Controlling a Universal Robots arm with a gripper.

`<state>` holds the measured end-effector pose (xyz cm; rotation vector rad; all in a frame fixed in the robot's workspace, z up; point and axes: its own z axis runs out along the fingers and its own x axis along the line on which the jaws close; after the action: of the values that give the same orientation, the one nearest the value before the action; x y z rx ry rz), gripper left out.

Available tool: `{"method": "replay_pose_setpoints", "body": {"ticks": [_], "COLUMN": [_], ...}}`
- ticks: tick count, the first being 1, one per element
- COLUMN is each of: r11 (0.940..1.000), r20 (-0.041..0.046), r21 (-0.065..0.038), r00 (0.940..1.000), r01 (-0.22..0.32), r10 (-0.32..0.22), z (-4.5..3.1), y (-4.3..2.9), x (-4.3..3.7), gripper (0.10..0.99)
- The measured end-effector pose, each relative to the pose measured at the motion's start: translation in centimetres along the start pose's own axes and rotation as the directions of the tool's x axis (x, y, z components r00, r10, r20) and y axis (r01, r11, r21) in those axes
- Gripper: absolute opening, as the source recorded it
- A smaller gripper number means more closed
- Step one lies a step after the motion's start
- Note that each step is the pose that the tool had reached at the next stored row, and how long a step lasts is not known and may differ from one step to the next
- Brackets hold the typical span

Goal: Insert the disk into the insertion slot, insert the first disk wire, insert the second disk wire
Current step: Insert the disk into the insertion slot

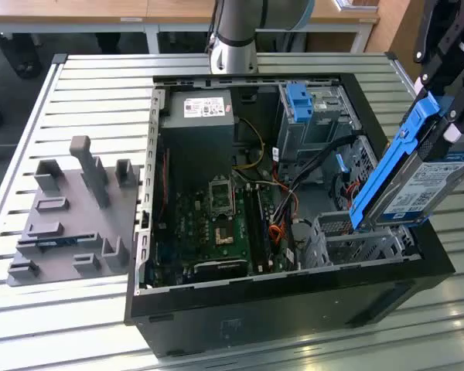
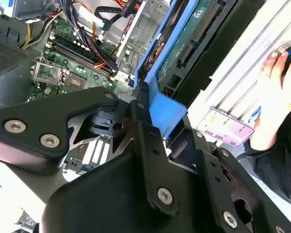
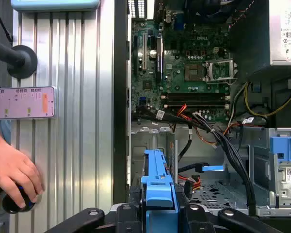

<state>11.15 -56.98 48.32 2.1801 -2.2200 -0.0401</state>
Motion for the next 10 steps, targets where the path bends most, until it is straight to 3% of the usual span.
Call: {"method": "replay_pose_setpoints", "body": {"ticks": [10], "r11": [1.0000], "r20": [0.0000], "r21": [0.000], "r00": [1.0000], "r01": [0.000], "r10": [0.000], "z": [0.00], "y": [0.00], "x": [0.00], "gripper": [0.369]}}
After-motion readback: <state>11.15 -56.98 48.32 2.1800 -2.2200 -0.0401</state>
